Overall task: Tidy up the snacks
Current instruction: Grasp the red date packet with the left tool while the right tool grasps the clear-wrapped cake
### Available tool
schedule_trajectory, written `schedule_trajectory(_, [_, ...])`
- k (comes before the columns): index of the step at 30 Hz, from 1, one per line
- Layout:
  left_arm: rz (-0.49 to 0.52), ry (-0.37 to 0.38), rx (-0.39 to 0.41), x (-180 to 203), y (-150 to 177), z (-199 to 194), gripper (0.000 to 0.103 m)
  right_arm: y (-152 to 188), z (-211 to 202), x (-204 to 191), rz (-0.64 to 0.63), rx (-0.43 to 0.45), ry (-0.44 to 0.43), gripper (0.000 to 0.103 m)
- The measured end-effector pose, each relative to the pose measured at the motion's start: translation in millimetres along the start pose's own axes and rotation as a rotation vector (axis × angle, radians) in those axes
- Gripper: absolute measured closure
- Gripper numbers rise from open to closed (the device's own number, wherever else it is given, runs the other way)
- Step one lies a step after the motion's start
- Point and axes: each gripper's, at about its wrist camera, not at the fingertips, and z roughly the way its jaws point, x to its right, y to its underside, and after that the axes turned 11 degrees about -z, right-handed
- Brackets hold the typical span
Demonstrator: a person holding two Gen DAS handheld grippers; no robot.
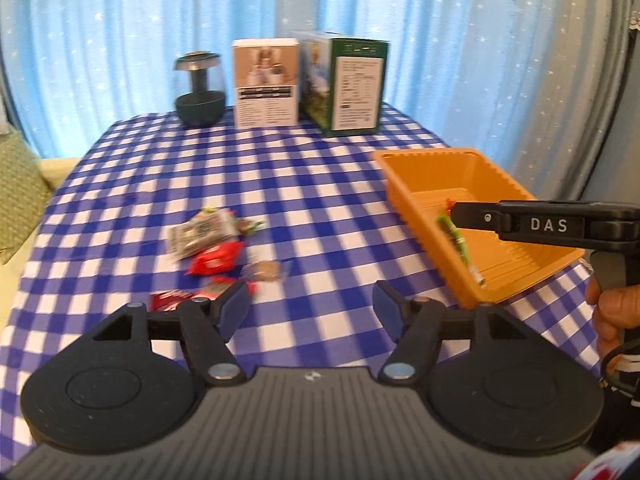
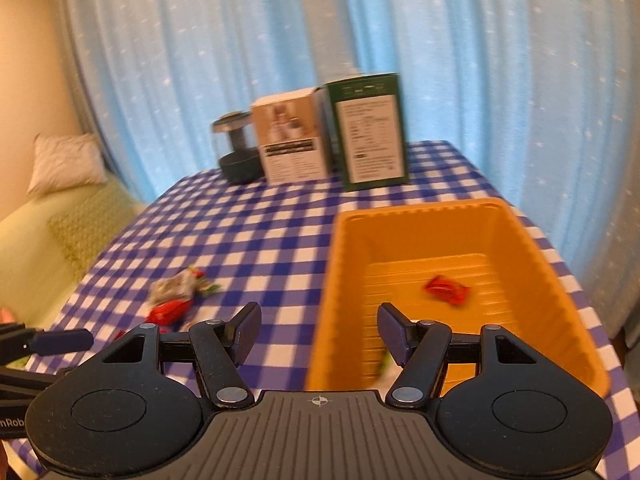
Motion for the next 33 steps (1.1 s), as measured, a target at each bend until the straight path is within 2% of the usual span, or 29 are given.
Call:
schedule_trajectory(8, [-0.025, -0.095, -0.016, -50.9, 11.1, -12.6, 0.036, 2.0, 14.1, -49.9, -0.103, -0.016, -0.095, 0.039])
schedule_trajectory(15, [-0.033, -0.135, -0.023, -85.9, 12.3, -8.5, 0.034, 13.7, 30.4, -85.1, -0.162, -0.061, -0.155, 0.039])
schedule_trajectory(20, [-0.017, -0.118, -0.03, -96.1, 8.2, 5.5, 0.034, 16.7, 44.1, -94.1, -0.179, -0.092, -0.156, 0.039])
schedule_trajectory(29, [0.017, -0.032, -0.058, -96.7, -5.8, 49.8, 0.035, 17.2, 69.4, -84.8, -0.175, -0.137, -0.15, 0.039])
schedule_trajectory(33, [0.053, 0.0, -0.069, -93.2, -11.3, 70.9, 0.041, 13.3, 84.3, -78.9, -0.167, -0.15, -0.142, 0.039])
